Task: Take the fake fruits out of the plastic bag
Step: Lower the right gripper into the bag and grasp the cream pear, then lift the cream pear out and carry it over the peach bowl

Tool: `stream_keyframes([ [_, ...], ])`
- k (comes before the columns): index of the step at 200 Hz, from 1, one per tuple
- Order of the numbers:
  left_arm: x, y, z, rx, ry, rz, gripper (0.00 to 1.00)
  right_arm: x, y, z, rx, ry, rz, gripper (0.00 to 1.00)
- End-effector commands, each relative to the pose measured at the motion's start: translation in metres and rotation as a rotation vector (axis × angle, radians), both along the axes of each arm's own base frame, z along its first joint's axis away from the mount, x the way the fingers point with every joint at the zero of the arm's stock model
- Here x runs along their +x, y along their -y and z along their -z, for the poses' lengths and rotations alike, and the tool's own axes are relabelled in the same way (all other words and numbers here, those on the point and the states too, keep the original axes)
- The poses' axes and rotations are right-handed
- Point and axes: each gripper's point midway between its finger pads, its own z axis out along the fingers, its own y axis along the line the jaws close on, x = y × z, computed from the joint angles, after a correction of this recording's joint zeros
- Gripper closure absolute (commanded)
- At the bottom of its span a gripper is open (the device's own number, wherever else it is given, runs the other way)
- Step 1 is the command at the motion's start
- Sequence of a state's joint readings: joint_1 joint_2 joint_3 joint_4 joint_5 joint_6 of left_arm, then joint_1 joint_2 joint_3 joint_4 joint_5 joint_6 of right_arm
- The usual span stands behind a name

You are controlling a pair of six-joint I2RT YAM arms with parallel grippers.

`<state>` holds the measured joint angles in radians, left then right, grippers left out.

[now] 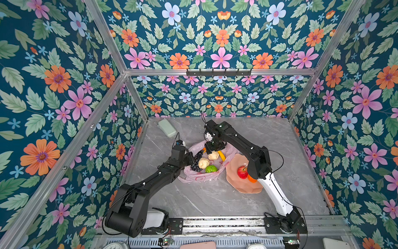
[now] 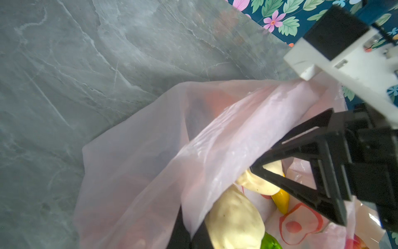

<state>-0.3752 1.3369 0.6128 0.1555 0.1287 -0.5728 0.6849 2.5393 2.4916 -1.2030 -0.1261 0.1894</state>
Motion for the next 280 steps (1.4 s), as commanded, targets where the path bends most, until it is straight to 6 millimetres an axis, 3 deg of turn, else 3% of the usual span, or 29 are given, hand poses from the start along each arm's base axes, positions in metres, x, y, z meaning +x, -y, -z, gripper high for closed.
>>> stream_keyframes([
  [1, 0.0, 0.0, 0.0, 0.008, -0.002, 0.003, 1.0, -0.007, -0.003, 0.003, 0.015, -0.031, -0.032, 0.29],
  [82, 0.001, 0.002, 0.004, 0.004, -0.01, 0.005, 1.0, -0.022, -0.002, 0.018, -0.007, -0.09, -0.061, 0.24],
  [131, 0.0, 0.001, 0.003, 0.005, -0.009, 0.005, 1.0, -0.019, -0.006, 0.026, -0.005, -0.112, -0.026, 0.3],
  [171, 0.0, 0.0, 0.002, 0.006, -0.006, 0.002, 1.0, -0.02, -0.006, 0.006, 0.028, -0.079, -0.007, 0.39],
  [226, 0.001, 0.0, 0.0, 0.004, 0.0, 0.0, 1.0, -0.032, 0.003, -0.042, 0.136, 0.013, 0.071, 0.46],
  [280, 0.001, 0.0, 0.0, 0.0, 0.0, -0.002, 1.0, -0.048, 0.041, -0.073, 0.19, 0.164, 0.238, 0.48],
])
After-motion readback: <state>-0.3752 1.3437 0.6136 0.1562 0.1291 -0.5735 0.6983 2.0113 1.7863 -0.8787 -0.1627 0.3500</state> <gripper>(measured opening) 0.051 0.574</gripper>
